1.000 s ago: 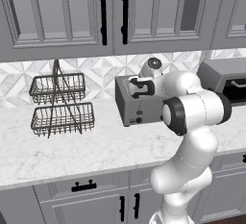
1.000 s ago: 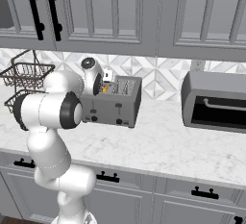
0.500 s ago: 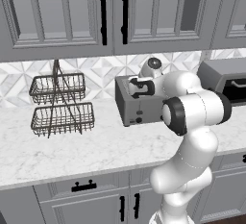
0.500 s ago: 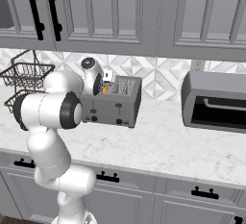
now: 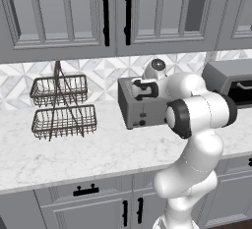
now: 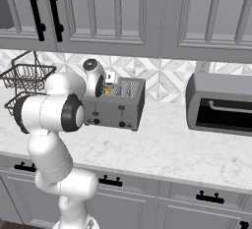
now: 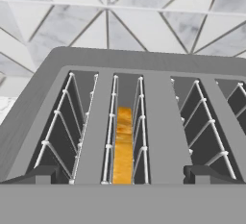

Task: Start the toaster. Once the lever pops up, take the bread to the plate on the dining counter.

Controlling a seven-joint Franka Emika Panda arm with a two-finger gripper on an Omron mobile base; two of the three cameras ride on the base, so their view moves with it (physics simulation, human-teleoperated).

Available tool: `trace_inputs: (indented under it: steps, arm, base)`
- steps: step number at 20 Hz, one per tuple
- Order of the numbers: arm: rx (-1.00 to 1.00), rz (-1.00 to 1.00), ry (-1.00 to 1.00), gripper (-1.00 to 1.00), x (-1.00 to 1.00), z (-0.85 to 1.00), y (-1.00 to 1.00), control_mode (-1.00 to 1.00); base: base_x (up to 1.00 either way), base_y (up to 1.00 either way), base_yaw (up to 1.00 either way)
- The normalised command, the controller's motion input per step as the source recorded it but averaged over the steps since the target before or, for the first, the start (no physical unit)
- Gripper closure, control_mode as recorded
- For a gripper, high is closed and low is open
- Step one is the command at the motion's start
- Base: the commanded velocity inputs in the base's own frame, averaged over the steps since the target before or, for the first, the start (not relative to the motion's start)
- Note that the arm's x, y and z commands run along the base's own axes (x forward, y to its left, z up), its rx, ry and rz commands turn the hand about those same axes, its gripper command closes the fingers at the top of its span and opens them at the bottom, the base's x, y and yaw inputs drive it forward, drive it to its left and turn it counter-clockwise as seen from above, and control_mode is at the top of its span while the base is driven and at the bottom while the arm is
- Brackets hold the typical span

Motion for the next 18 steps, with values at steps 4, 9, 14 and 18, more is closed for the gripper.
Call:
trace_inputs:
  steps: [4,9,14,18]
  arm:
    - [0.00,0.00,0.00,-1.00,0.00,0.00,0.00,-1.00]
    - [0.00,0.00,0.00,-1.00,0.00,0.00,0.00,-1.00]
    - [0.00,0.00,0.00,-1.00,0.00,0.00,0.00,-1.00]
    - [0.00,0.00,0.00,-1.00,0.00,0.00,0.00,-1.00]
  base:
    - [0.00,0.00,0.00]
    - [0.00,0.00,0.00]
    - [0.00,0.00,0.00]
    - [0.00,0.00,0.00]
